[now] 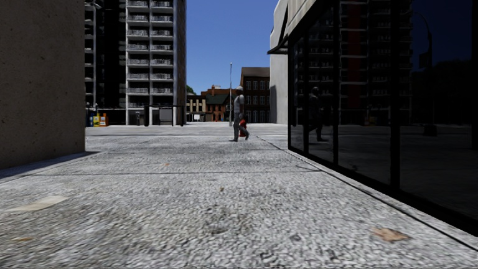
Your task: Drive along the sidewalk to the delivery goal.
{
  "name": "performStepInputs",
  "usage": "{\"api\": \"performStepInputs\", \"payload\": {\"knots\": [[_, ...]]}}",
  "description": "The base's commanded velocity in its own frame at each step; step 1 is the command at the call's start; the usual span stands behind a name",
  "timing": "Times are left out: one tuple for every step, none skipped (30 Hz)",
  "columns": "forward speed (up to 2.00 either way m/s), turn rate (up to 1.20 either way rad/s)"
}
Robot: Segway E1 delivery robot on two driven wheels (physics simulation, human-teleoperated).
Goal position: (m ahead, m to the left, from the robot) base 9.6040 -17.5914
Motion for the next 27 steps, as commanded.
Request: {"api": "performStepInputs", "payload": {"knots": [[2.0, 0.0], [2.0, 0.0], [2.0, 0.0], [2.0, 0.0], [2.0, 0.0], [2.0, 0.0], [2.0, 0.0], [2.0, 0.0], [2.0, 0.0], [2.0, 0.0], [2.0, 0.0], [2.0, 0.0], [2.0, 0.0], [2.0, 0.0], [2.0, 0.0], [2.0, 0.0], [2.0, 0.0], [2.0, 0.0], [2.0, 0.0], [2.0, 0.0], [2.0, 0.0], [2.0, 0.0], [2.0, 0.0], [2.0, 0.0], [2.0, 0.0], [2.0, 0.0], [2.0, 0.0]]}}
